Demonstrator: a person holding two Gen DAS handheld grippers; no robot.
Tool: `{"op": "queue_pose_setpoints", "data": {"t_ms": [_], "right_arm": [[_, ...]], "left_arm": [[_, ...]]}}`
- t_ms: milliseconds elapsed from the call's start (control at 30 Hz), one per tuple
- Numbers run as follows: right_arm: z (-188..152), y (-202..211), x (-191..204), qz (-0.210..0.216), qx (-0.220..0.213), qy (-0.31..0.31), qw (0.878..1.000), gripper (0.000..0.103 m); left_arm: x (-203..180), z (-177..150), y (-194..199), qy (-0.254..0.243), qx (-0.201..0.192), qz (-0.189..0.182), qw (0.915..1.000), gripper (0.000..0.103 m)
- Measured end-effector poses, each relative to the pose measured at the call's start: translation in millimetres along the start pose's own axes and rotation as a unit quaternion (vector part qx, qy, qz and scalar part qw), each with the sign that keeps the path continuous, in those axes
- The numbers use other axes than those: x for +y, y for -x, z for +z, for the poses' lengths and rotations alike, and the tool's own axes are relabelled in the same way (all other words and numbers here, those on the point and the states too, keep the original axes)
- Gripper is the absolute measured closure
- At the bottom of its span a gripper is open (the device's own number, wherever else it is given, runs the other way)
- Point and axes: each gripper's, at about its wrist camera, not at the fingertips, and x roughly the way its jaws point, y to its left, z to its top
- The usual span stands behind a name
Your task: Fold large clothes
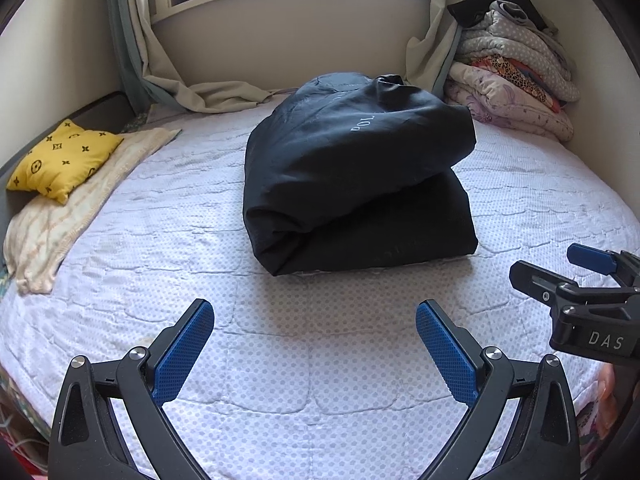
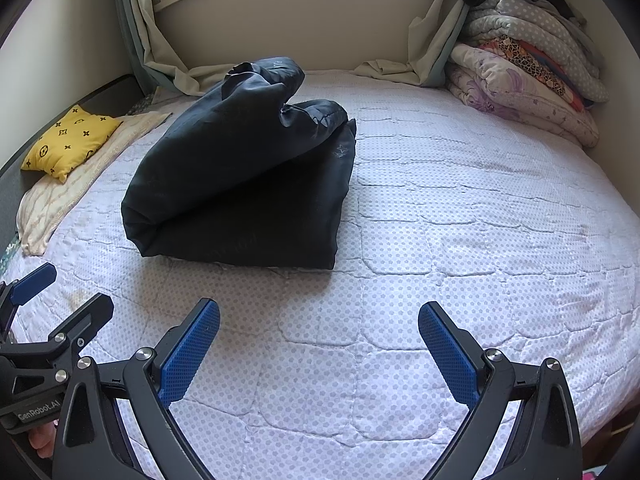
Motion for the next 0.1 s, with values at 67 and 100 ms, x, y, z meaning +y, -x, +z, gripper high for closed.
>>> {"op": "queue_pose_setpoints", "data": {"t_ms": [67, 100], "right_arm": [[-0.1, -0.1, -1.0, 0.0, 0.001, -0.002, 1.0, 0.004], [-0.1, -0.2, -1.1, -0.001, 0.001, -0.002, 1.0, 0.004]], "left_arm": [[-0.9, -0.6, 1.0, -0.003, -0.005, 0.004, 1.0, 0.0], [-1.2, -0.6, 1.1, -0.004, -0.005, 0.006, 1.0, 0.0]]}}
